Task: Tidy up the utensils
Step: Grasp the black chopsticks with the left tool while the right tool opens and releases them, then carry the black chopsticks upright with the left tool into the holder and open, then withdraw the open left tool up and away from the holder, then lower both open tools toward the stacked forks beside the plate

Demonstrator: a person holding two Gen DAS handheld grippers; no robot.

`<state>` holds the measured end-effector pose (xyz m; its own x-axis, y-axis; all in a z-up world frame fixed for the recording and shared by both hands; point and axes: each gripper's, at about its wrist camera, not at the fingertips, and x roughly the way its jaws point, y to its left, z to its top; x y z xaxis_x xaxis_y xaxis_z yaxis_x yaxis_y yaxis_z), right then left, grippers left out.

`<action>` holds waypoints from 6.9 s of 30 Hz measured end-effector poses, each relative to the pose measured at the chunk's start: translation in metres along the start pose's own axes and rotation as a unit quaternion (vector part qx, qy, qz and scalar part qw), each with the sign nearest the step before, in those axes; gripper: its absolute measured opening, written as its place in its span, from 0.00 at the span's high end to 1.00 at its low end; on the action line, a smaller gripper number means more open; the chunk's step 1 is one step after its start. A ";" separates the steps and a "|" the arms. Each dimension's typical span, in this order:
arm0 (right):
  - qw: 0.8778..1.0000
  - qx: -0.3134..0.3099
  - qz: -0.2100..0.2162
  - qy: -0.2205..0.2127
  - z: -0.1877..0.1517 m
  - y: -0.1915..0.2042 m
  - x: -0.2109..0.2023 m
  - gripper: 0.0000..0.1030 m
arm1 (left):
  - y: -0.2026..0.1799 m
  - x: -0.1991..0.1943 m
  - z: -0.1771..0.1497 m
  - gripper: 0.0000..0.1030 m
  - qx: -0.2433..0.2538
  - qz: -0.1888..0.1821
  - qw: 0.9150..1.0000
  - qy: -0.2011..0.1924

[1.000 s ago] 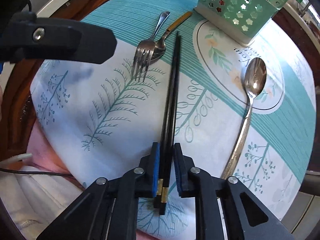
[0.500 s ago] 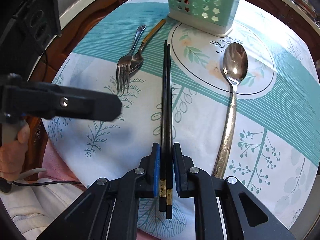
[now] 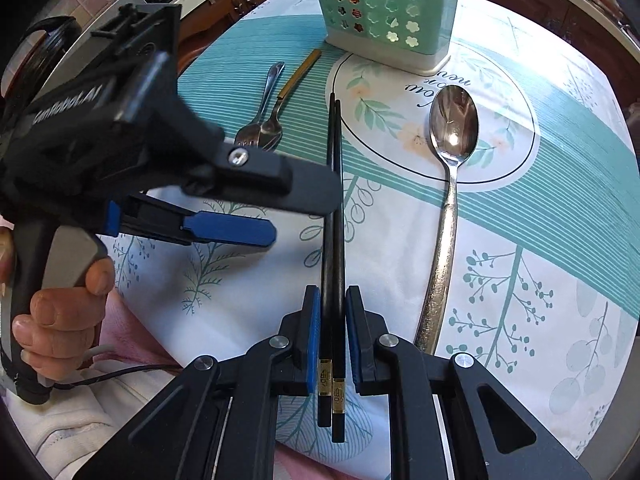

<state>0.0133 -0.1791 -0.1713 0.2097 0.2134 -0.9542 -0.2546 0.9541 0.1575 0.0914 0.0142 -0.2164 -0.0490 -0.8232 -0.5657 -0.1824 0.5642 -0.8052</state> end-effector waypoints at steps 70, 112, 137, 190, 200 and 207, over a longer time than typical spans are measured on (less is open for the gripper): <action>0.960 -0.075 0.096 -0.252 0.076 0.003 -0.177 0.76 | -0.258 -0.151 -0.018 0.97 0.402 0.236 0.850 -0.245; 0.966 0.101 0.044 -0.235 0.126 -0.072 -0.097 0.76 | -0.231 -0.132 0.075 0.58 0.321 0.287 0.859 -0.279; 0.984 0.049 0.126 -0.120 0.057 -0.012 0.003 0.76 | -0.037 -0.103 0.001 0.58 0.160 0.252 0.941 -0.157; 0.991 0.018 0.100 -0.083 0.069 0.025 0.077 0.71 | -0.009 -0.084 0.076 0.71 0.104 0.195 0.970 -0.103; 0.991 0.010 0.106 -0.077 0.069 0.034 0.079 0.71 | -0.008 -0.075 0.060 0.71 0.090 0.192 0.975 -0.072; 0.991 0.022 0.104 -0.085 0.066 0.027 0.072 0.71 | -0.006 -0.059 0.052 0.72 0.040 0.162 0.985 -0.047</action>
<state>0.0835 -0.1240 -0.2187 0.3133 0.4350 -0.8442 -0.2683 0.8933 0.3607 0.1461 0.0628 -0.1877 0.0009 -0.5918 -0.8061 -0.0945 0.8025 -0.5892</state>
